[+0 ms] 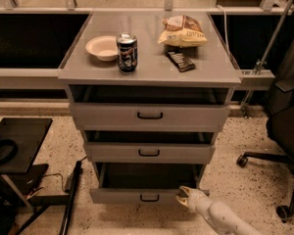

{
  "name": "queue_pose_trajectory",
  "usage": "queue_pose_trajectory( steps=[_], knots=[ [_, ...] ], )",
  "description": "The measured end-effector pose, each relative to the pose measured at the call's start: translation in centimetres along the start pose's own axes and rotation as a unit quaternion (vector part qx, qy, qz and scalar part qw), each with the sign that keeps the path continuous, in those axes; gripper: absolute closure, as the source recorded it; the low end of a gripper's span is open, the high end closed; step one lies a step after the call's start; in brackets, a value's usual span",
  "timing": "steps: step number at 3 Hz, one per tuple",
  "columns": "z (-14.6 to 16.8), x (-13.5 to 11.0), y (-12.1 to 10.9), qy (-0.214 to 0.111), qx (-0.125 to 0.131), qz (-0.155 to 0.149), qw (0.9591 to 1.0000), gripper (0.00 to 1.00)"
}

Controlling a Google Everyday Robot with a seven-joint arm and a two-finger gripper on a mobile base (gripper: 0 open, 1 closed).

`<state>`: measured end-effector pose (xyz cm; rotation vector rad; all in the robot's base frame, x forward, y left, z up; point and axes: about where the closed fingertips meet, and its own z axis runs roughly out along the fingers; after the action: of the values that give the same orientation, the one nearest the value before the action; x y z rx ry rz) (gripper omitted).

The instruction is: Open bottom drawer

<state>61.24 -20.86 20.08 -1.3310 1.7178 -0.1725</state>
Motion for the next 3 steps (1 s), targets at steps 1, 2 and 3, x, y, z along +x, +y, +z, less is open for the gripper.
queue_pose_trajectory(
  steps=[1, 2, 3],
  knots=[
    [-0.07, -0.02, 0.04, 0.0, 0.0, 0.0, 1.0, 1.0],
    [-0.51, -0.03, 0.58, 0.0, 0.001, -0.001, 1.0, 1.0],
    [-0.55, -0.05, 0.61, 0.0, 0.001, -0.001, 1.0, 1.0]
  ],
)
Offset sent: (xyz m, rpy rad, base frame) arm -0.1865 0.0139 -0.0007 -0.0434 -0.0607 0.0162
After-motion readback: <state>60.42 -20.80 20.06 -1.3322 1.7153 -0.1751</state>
